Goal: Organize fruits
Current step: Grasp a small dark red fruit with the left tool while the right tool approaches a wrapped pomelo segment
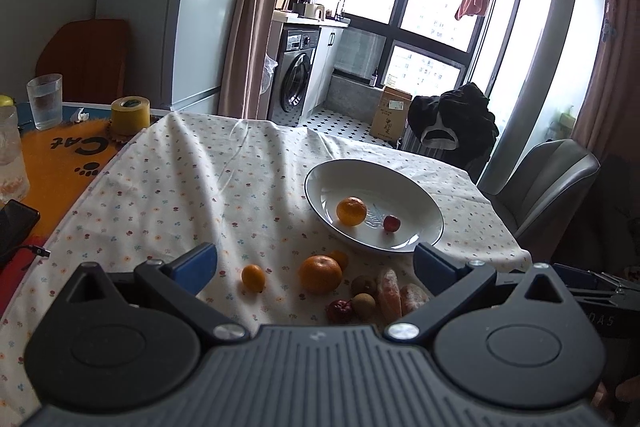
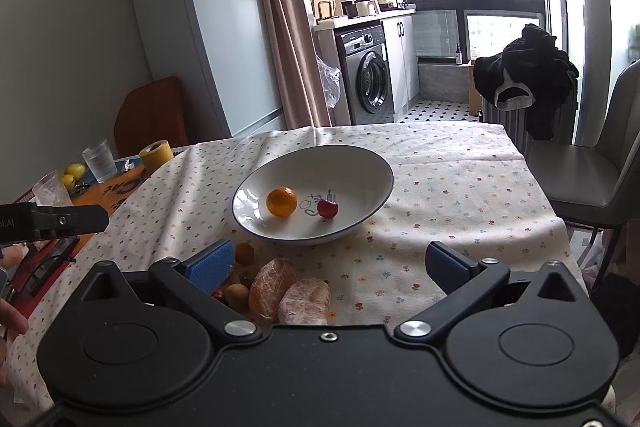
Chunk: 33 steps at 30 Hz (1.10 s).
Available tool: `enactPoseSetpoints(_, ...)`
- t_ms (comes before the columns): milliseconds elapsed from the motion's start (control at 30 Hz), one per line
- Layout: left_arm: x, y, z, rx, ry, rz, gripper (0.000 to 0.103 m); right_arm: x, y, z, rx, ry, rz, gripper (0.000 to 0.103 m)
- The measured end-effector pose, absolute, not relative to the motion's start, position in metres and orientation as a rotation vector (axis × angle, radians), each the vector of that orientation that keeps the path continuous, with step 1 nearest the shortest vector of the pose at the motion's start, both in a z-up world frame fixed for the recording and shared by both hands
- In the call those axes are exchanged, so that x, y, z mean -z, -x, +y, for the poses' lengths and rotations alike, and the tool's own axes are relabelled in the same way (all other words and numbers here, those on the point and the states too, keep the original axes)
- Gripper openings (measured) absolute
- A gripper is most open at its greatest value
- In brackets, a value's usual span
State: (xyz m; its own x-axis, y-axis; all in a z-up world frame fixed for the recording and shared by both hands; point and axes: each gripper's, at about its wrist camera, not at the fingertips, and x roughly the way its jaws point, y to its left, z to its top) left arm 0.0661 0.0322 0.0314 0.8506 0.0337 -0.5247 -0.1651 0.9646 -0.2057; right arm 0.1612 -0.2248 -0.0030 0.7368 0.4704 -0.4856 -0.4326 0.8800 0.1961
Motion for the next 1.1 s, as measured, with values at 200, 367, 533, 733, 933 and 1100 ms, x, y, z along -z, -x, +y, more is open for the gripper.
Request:
enactPoseSetpoints(200,-0.031,-0.052,0.028,-0.094,0.238,0.542,0.103,0.0,-0.145,-0.228,-0.502,-0.063,0.536,0.103)
enactPoseSetpoints(367,-0.029,-0.044,0.025,-0.104,0.221,0.557,0.103,-0.001,-0.135,-0.23,-0.511,-0.061,0.536,0.103)
enactPoseSetpoints(533,-0.024,-0.04,0.025,-0.104,0.215,0.577,0.103,0.002,-0.131,-0.23,-0.509,-0.066,0.561,0.103)
enactPoseSetpoints(733,-0.015,-0.042,0.025,-0.102,0.181,0.592,0.103,0.007,-0.129,-0.23,-0.532,-0.067,0.579,0.103)
enactPoseSetpoints(933,-0.005,-0.046,0.025,-0.066,0.185,0.597,0.101,0.014,-0.13,-0.228,-0.564,-0.074,0.6,0.103)
enactPoseSetpoints(1100,0.004,-0.052,0.023,-0.044,0.186,0.607,0.098,0.021,-0.133,-0.225,-0.587,-0.064,0.61,0.102)
